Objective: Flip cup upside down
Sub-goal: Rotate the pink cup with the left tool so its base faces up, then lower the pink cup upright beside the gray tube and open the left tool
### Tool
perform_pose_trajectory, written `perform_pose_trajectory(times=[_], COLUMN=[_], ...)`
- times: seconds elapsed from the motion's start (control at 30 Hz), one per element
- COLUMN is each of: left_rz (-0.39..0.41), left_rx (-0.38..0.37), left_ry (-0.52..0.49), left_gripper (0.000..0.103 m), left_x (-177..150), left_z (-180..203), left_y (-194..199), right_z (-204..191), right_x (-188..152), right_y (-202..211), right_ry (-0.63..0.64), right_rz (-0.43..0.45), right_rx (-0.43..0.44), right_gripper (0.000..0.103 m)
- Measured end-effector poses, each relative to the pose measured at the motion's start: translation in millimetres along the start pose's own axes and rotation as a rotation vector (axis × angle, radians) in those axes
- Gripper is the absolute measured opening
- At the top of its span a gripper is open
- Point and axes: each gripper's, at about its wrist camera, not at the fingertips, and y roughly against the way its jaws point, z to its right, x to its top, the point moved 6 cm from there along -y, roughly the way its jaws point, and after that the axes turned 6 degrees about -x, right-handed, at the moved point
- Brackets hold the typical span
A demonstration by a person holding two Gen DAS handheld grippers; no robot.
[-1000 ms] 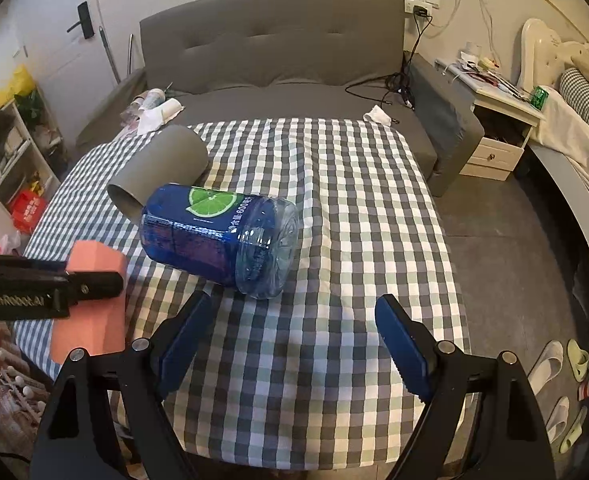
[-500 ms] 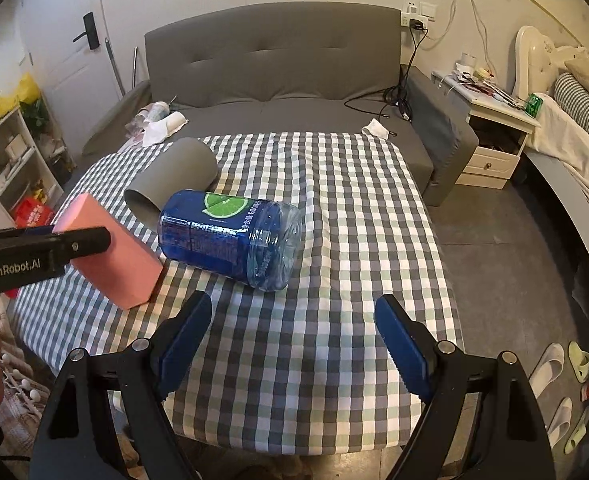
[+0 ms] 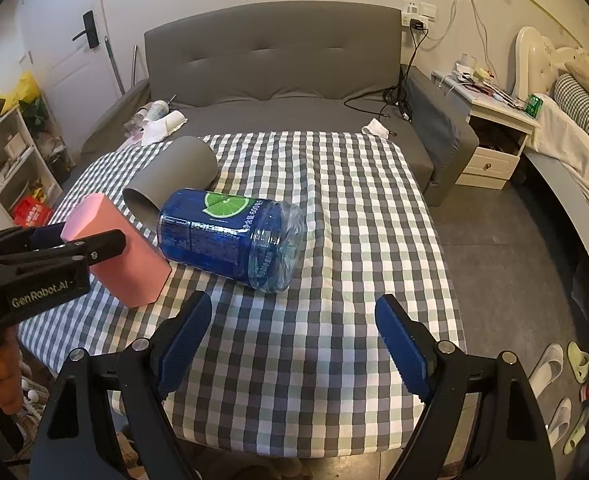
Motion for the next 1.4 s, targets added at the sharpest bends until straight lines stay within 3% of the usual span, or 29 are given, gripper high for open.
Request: perform_pose_trajectory(times=[0.3,0.43,0.7,0.9,1.17,1.4], left_rz=[-0.014,-0.015,0.018,0.125,0.328,0.4], left_rx=[-0.031,-0.024,-0.046,-0.047,-0.04,-0.017], left_ry=[-0.034,-0.041,-0.027,-0.045,-0.103,-0.078], left_gripper=[0.06,0.076,0.076,0.076,0.076,0.076], left_x=[3,1,-4,2,-12,-42], left_z=[6,3,7,12,12,-14], left_y=[-8,-8,14,54,120,148], right_z=[3,5,8,6,-9,-37], right_x=[2,3,5,3,-5,-11], right_y=[-7,-9,-3,23,63,95], right_ry=[-0.007,-0.012,-0.025,-0.029,-0.03,0.02], right_rz=[-0.006,-0.004,0.024,0.095,0.184,0.263], right_rx=[-0.012,-0.019,-0.025,-0.027,-0.008,0.017], right_gripper=[0.084,0.084,0.084,0.084,0.084,0.084])
